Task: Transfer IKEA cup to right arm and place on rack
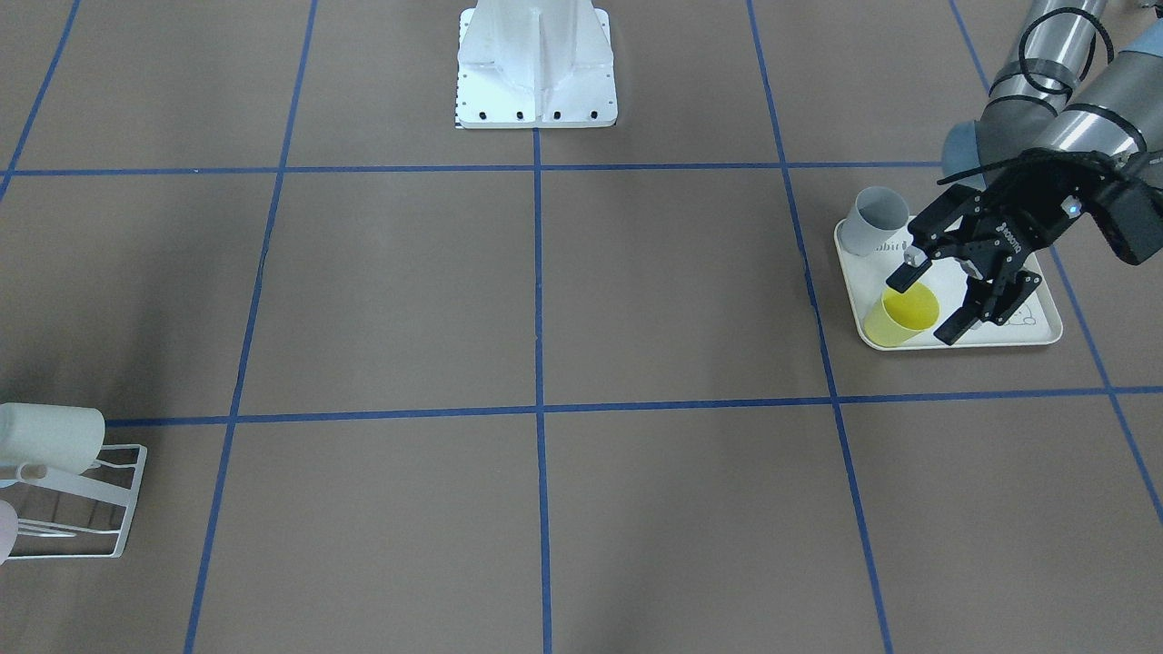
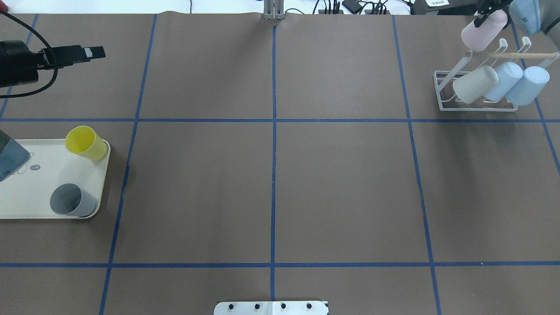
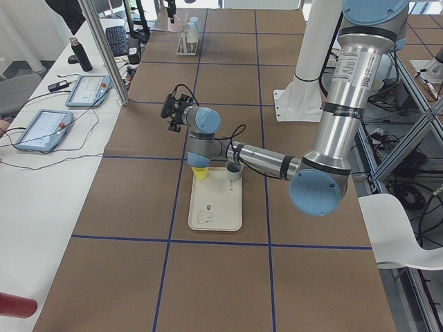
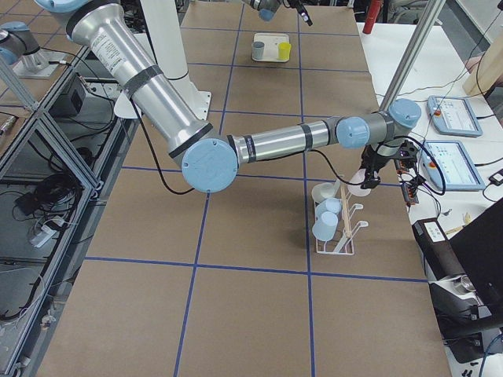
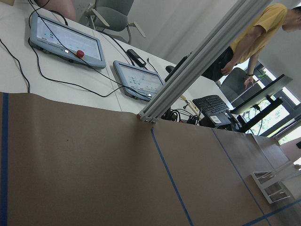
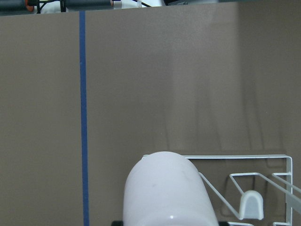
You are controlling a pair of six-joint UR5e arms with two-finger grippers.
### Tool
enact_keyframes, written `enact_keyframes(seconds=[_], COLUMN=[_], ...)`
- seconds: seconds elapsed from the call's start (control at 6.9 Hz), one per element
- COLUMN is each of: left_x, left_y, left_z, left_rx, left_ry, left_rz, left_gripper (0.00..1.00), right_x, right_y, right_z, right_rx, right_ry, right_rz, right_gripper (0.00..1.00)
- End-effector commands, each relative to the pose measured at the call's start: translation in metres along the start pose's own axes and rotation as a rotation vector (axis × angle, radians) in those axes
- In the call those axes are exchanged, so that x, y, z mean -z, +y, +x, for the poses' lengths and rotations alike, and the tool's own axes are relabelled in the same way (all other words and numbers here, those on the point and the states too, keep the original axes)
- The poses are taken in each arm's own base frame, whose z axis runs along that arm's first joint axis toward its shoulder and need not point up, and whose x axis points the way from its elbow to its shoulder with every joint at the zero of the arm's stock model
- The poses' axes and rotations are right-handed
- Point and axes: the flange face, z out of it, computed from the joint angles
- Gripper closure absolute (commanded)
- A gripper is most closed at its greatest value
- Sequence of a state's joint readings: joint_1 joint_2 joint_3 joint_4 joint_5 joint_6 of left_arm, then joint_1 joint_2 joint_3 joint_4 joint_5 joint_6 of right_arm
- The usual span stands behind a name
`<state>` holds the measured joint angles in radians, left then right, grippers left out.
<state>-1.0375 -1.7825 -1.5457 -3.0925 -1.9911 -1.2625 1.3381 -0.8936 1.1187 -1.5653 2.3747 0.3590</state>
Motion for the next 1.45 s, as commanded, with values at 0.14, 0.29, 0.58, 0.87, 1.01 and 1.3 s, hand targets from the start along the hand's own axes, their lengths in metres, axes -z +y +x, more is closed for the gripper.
enact_keyframes(seconds=[0.14, 0.29, 0.58, 0.87, 1.01, 1.3], left_x=[0.004, 0.005, 0.005, 0.007, 0.017, 0.054], left_y=[0.001, 0.002, 0.002, 0.009, 0.012, 0.034], left_z=[0.003, 0.003, 0.003, -0.012, -0.036, -0.093], left_rx=[-0.002, -0.002, -0.002, -0.038, -0.201, -0.412], left_ry=[0.005, 0.005, 0.005, -0.041, -0.133, -0.309], left_rz=[0.001, 0.001, 0.001, -0.016, -0.047, -0.087], left_gripper=[0.01, 0.01, 0.01, 0.01, 0.01, 0.01], right_x=[-0.028, -0.029, -0.033, -0.027, -0.007, 0.019], right_y=[0.011, 0.012, 0.016, 0.017, 0.023, 0.079], right_z=[0.009, 0.012, 0.016, 0.012, -0.006, -0.012], right_rx=[-0.003, -0.007, -0.007, -0.002, 0.021, 0.027], right_ry=[0.013, 0.014, 0.013, 0.002, -0.012, -0.044], right_rz=[-0.032, -0.034, -0.035, -0.026, 0.006, 0.076], right_gripper=[1.0, 0.87, 0.0, 0.0, 0.0, 0.0])
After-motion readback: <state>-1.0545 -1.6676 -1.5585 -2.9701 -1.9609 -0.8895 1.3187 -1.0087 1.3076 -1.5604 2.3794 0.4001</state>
